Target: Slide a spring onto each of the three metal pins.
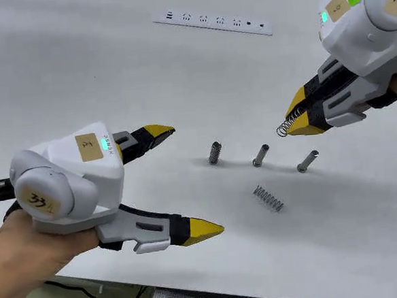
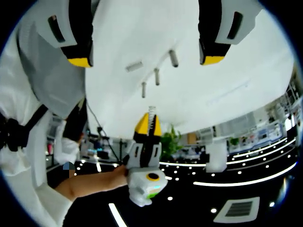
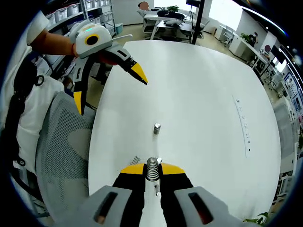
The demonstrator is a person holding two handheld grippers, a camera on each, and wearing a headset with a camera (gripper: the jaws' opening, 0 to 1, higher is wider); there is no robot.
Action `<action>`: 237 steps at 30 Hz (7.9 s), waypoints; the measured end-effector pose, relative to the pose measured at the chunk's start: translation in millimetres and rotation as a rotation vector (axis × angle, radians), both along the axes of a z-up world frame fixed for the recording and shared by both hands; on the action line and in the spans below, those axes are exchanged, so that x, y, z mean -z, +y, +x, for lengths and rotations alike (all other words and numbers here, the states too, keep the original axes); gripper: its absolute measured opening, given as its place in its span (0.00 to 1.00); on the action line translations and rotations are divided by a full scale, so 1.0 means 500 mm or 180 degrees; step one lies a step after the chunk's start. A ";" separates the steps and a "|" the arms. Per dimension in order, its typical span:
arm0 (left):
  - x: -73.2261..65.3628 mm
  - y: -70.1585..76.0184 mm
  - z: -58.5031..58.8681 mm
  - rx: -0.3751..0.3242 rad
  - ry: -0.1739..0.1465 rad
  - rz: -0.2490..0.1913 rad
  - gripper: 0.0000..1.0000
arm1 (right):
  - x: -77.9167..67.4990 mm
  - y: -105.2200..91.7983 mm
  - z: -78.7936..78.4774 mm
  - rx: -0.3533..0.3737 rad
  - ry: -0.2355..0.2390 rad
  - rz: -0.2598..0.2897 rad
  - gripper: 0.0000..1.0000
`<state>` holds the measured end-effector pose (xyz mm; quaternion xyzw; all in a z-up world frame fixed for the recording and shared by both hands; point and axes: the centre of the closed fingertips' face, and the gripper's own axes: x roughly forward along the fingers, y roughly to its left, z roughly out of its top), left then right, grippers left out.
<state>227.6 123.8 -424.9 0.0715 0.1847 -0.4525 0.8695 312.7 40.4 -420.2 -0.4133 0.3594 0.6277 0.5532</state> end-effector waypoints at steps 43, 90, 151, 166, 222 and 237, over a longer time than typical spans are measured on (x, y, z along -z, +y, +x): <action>0.014 -0.006 0.011 -0.0003 0.0102 -0.0152 1.00 | 0.128 0.008 0.020 -0.0050 0.0093 -0.0325 0.12; 0.016 0.003 0.011 -0.0057 0.0116 -0.0201 0.98 | 0.202 0.019 0.004 -0.0061 0.0082 -0.0338 0.12; 0.020 0.004 -0.013 0.0382 0.0068 0.0443 0.88 | 0.010 -0.096 -0.014 0.0988 -0.0026 0.1147 0.56; 0.038 -0.078 -0.007 0.0978 -0.0046 0.1007 0.70 | 0.016 -0.226 -0.070 0.1541 0.0023 0.1649 0.76; 0.258 -0.198 0.049 0.1471 0.0099 0.2335 0.13 | 0.071 -0.340 -0.167 0.1902 0.0157 0.1907 0.87; 0.256 -0.214 0.046 0.1927 -0.0295 0.2563 0.13 | 0.072 -0.340 -0.171 0.1932 0.0158 0.1931 0.87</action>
